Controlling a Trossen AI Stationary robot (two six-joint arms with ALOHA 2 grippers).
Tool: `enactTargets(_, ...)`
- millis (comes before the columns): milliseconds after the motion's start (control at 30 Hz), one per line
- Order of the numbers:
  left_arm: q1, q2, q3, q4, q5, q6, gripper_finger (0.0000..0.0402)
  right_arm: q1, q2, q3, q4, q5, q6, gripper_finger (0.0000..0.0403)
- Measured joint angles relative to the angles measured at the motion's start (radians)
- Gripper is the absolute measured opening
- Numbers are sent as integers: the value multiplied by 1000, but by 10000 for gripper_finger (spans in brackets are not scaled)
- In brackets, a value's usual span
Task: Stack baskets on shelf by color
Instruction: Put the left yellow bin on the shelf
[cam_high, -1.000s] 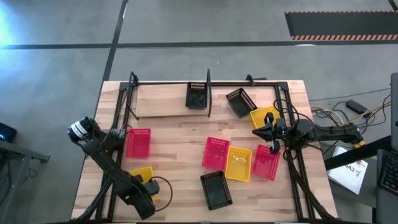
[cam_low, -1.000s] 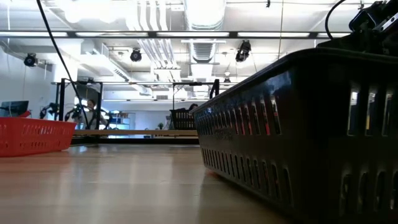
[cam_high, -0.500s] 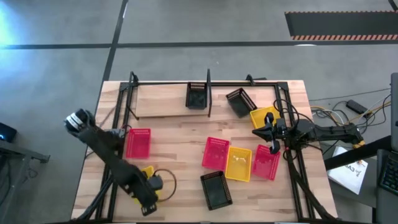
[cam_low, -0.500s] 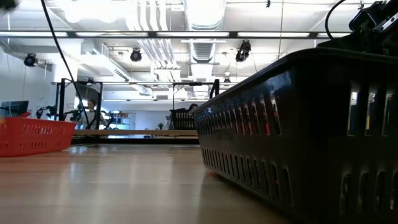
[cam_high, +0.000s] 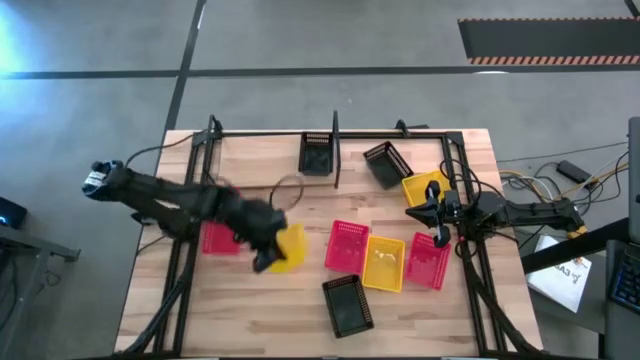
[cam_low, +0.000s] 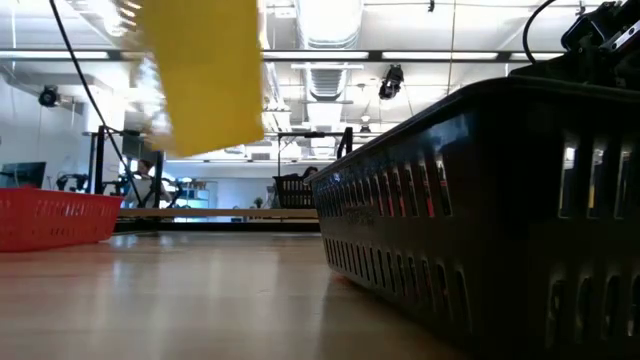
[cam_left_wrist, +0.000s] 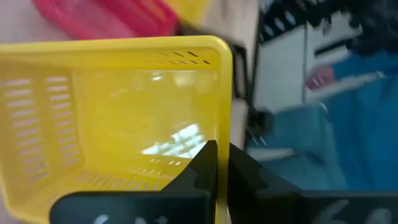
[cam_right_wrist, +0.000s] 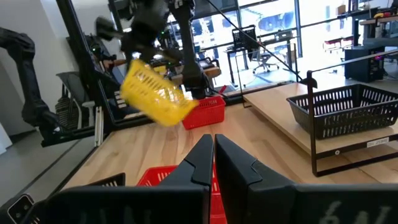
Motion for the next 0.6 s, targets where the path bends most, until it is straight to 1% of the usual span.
enactTargets(100, 126, 19, 36, -60, 11, 128, 0, 0, 0, 0, 0, 0, 0, 9)
enactTargets(233, 292, 52, 103, -246, 11, 309, 0, 0, 0, 0, 0, 0, 0, 9)
enactTargets(333, 394, 76, 157, -400, -6, 475, 0, 0, 0, 0, 0, 0, 0, 9)
enactTargets(400, 451, 90, 178, -488, -57, 591, 0, 0, 0, 0, 0, 0, 0, 9)
enactTargets(467, 502, 105, 187, -554, -135, 705, 0, 0, 0, 0, 0, 0, 0, 9)
enactTargets(533, 552, 121, 186, -595, -205, 803, 0, 0, 0, 0, 0, 0, 0, 9)
enactTargets(600, 602, 133, 167, -604, -246, 887, 0, 0, 0, 0, 0, 0, 0, 9)
